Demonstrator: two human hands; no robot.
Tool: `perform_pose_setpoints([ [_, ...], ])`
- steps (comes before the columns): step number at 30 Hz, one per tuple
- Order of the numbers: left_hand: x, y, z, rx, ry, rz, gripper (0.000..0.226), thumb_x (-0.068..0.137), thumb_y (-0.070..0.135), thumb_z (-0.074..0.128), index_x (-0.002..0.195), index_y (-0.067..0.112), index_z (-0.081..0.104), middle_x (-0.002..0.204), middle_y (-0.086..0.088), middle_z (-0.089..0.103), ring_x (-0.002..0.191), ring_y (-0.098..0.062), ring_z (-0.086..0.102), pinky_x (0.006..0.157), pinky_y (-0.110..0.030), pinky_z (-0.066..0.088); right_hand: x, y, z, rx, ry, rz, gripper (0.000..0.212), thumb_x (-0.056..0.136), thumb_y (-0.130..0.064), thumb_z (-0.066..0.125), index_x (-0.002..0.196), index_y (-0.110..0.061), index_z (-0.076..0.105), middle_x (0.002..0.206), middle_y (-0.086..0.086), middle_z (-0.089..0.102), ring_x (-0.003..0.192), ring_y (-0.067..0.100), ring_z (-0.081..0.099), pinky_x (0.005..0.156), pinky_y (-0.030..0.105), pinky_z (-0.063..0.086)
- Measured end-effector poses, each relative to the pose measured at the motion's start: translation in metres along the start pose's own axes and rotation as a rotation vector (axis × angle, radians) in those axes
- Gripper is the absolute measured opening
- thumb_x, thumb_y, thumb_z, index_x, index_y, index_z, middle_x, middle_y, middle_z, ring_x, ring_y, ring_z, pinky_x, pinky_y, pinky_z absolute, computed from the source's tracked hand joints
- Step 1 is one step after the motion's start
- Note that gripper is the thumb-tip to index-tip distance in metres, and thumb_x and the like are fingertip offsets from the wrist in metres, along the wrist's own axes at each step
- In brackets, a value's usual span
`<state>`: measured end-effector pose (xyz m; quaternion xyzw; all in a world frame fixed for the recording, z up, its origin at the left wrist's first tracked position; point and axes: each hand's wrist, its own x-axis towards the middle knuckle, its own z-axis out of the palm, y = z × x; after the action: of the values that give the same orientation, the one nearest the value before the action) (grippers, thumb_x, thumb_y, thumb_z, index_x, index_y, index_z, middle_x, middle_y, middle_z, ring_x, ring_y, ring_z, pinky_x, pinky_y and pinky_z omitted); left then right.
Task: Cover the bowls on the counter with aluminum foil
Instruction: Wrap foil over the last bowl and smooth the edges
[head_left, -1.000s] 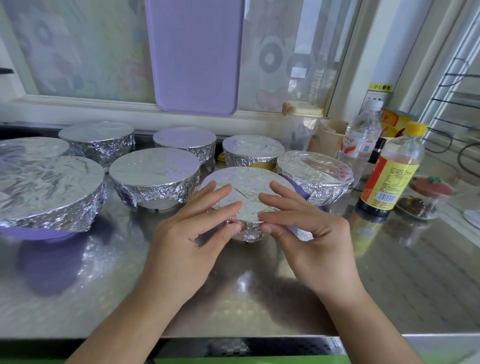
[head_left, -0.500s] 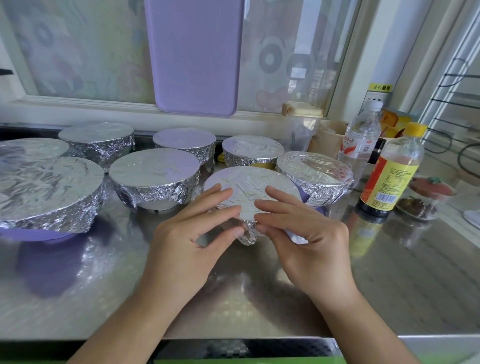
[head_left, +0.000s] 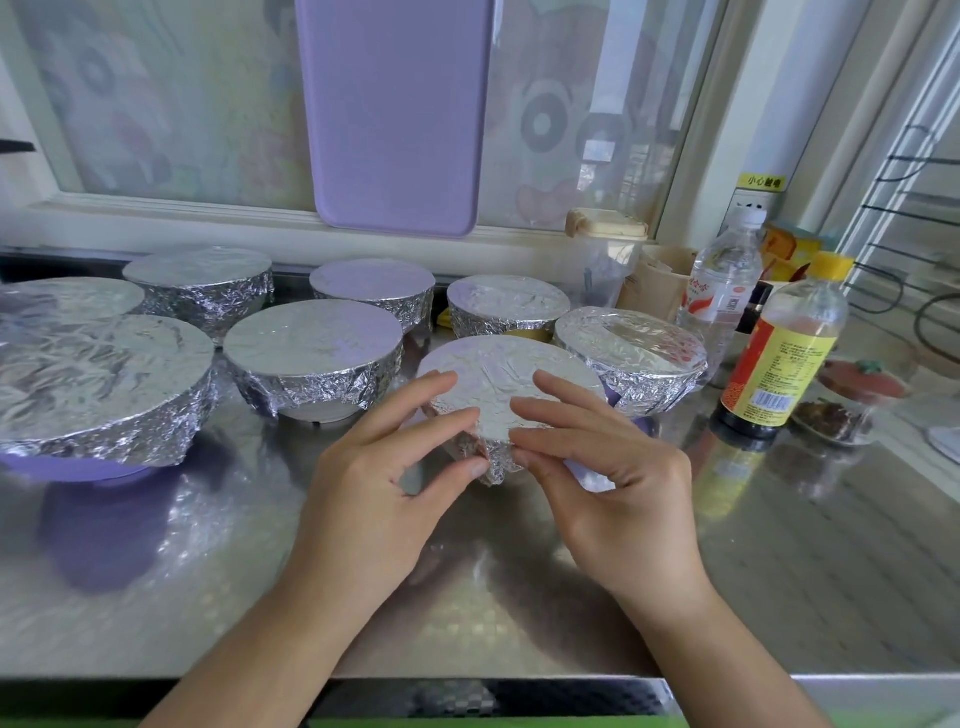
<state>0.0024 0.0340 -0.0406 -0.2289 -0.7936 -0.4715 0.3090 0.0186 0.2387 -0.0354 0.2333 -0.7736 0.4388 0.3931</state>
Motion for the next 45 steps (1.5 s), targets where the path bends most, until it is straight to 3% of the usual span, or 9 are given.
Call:
perform_pose_setpoints([
  [5, 0.001, 0.003, 0.000, -0.014, 0.001, -0.022, 0.038, 0.076, 0.031, 0.091, 0.113, 0.027, 0.081, 0.143, 0.018, 0.061, 0.127, -0.008, 0.062, 0.109, -0.031, 0.048, 0.002, -0.005, -0.007, 0.091, 0.020, 0.127, 0.022, 0.093, 0.004, 0.075, 0.109, -0.010, 0.082, 0.130, -0.002, 0.074, 0.138, 0.012, 0.059, 0.114, 0.032, 0.046],
  [9, 0.002, -0.001, 0.000, -0.030, 0.038, -0.047, 0.040, 0.077, 0.034, 0.090, 0.115, 0.027, 0.080, 0.145, 0.013, 0.059, 0.130, -0.012, 0.061, 0.110, -0.037, 0.049, 0.008, -0.004, -0.010, -0.034, 0.081, 0.330, 0.035, 0.102, -0.010, 0.066, 0.136, -0.019, 0.070, 0.151, -0.013, 0.058, 0.145, -0.003, 0.045, 0.104, 0.006, 0.040],
  [13, 0.000, -0.002, 0.000, -0.048, 0.027, -0.119, 0.058, 0.074, 0.045, 0.087, 0.129, 0.037, 0.073, 0.153, 0.017, 0.053, 0.139, 0.004, 0.050, 0.116, -0.023, 0.041, 0.008, -0.001, -0.007, -0.048, 0.033, 0.512, 0.049, 0.102, -0.035, 0.064, 0.150, -0.026, 0.058, 0.156, -0.020, 0.051, 0.144, -0.014, 0.037, 0.124, 0.024, 0.031],
  [17, 0.000, -0.006, 0.000, -0.136, 0.050, -0.174, 0.060, 0.071, 0.040, 0.097, 0.125, 0.033, 0.072, 0.151, 0.018, 0.053, 0.138, -0.008, 0.055, 0.114, -0.042, 0.047, 0.007, -0.007, -0.009, 0.019, 0.057, 0.528, 0.054, 0.090, -0.040, 0.063, 0.143, -0.028, 0.063, 0.141, -0.018, 0.064, 0.132, -0.006, 0.055, 0.115, 0.025, 0.043],
  [22, 0.002, -0.006, -0.007, -0.135, 0.030, -0.179, 0.065, 0.066, 0.051, 0.093, 0.124, 0.037, 0.067, 0.148, 0.019, 0.048, 0.142, -0.012, 0.049, 0.117, -0.043, 0.042, 0.007, -0.007, -0.013, 0.043, 0.107, 0.377, 0.031, 0.088, -0.018, 0.067, 0.116, -0.032, 0.072, 0.114, -0.009, 0.068, 0.105, 0.013, 0.068, 0.092, 0.027, 0.054],
  [27, 0.001, 0.001, -0.008, -0.093, -0.019, -0.138, 0.059, 0.068, 0.049, 0.091, 0.122, 0.039, 0.068, 0.150, 0.017, 0.045, 0.147, -0.006, 0.040, 0.118, -0.018, 0.031, 0.005, -0.002, -0.017, -0.001, 0.051, 0.207, 0.017, 0.087, -0.006, 0.085, 0.092, -0.021, 0.079, 0.114, 0.003, 0.065, 0.104, 0.022, 0.064, 0.089, 0.026, 0.048],
  [29, 0.002, 0.004, -0.009, -0.077, -0.028, -0.064, 0.048, 0.074, 0.041, 0.090, 0.119, 0.035, 0.073, 0.152, 0.013, 0.047, 0.148, -0.012, 0.042, 0.119, -0.022, 0.032, 0.004, -0.003, -0.015, 0.050, 0.015, 0.171, 0.015, 0.083, -0.008, 0.089, 0.085, -0.021, 0.082, 0.111, 0.001, 0.065, 0.110, 0.025, 0.064, 0.094, 0.029, 0.049],
  [34, 0.001, 0.003, -0.002, -0.099, -0.024, 0.058, 0.020, 0.084, 0.026, 0.086, 0.104, 0.026, 0.083, 0.142, 0.005, 0.062, 0.131, -0.022, 0.061, 0.103, -0.043, 0.049, 0.003, -0.004, -0.009, 0.054, -0.032, 0.132, 0.013, 0.079, -0.016, 0.090, 0.088, -0.026, 0.085, 0.093, -0.008, 0.067, 0.094, 0.023, 0.065, 0.085, 0.036, 0.049],
  [45, 0.000, 0.004, -0.001, -0.144, 0.013, 0.019, 0.023, 0.081, 0.018, 0.087, 0.102, 0.024, 0.084, 0.138, 0.010, 0.067, 0.125, -0.016, 0.066, 0.101, -0.046, 0.053, 0.003, -0.005, -0.006, 0.004, -0.038, 0.070, 0.018, 0.078, -0.011, 0.092, 0.088, -0.023, 0.085, 0.090, -0.012, 0.066, 0.092, 0.019, 0.064, 0.086, 0.038, 0.048],
])
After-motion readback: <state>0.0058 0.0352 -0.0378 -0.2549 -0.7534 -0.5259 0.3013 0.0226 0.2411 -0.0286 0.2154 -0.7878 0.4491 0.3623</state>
